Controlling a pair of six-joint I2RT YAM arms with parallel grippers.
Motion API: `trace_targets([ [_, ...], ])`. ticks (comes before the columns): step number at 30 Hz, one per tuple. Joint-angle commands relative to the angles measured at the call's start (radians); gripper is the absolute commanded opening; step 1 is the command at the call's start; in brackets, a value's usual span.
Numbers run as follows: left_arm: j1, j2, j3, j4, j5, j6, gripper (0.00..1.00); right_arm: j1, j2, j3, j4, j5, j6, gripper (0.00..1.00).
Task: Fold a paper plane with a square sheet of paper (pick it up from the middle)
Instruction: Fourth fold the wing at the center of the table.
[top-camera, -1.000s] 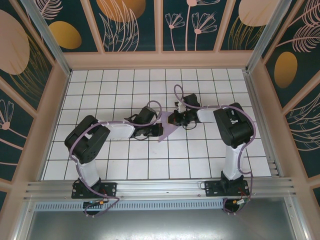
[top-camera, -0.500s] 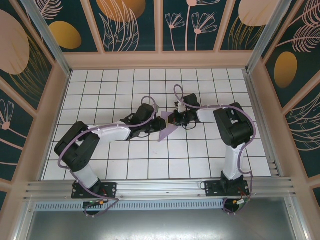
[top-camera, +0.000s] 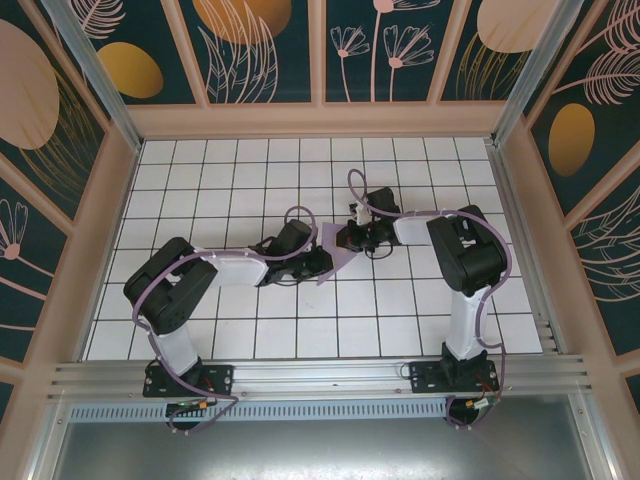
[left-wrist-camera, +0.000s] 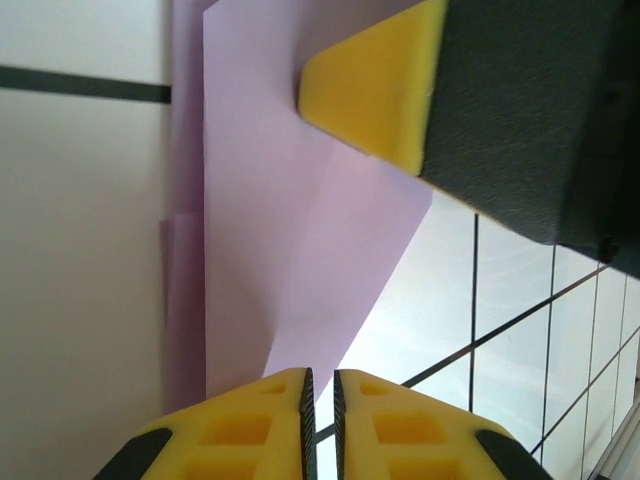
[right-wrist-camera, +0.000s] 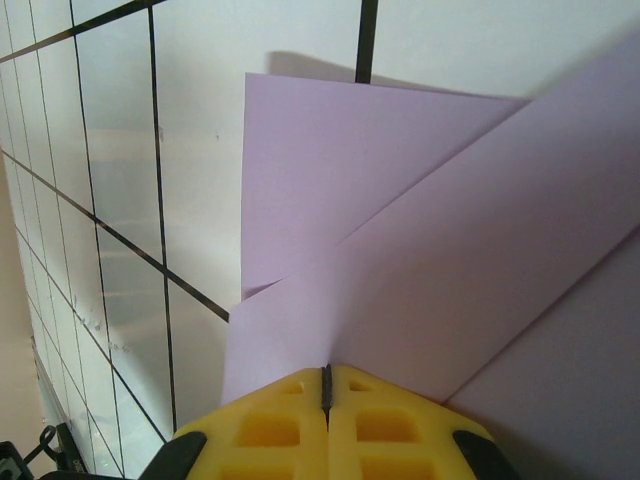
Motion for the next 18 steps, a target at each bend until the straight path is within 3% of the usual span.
trace_targets([
  [1,-0.010,0.020,-0.026,0.019,0.019,-0.030,0.18,-0.007,0.089,-0.026,-0.112,0.145,-0.009,0.05],
  [18,-0.028,-0.011,-0.139,0.068,0.021,-0.104,0.19,-0.006,0.100,-0.033,-0.119,0.154,-0.007,0.05],
])
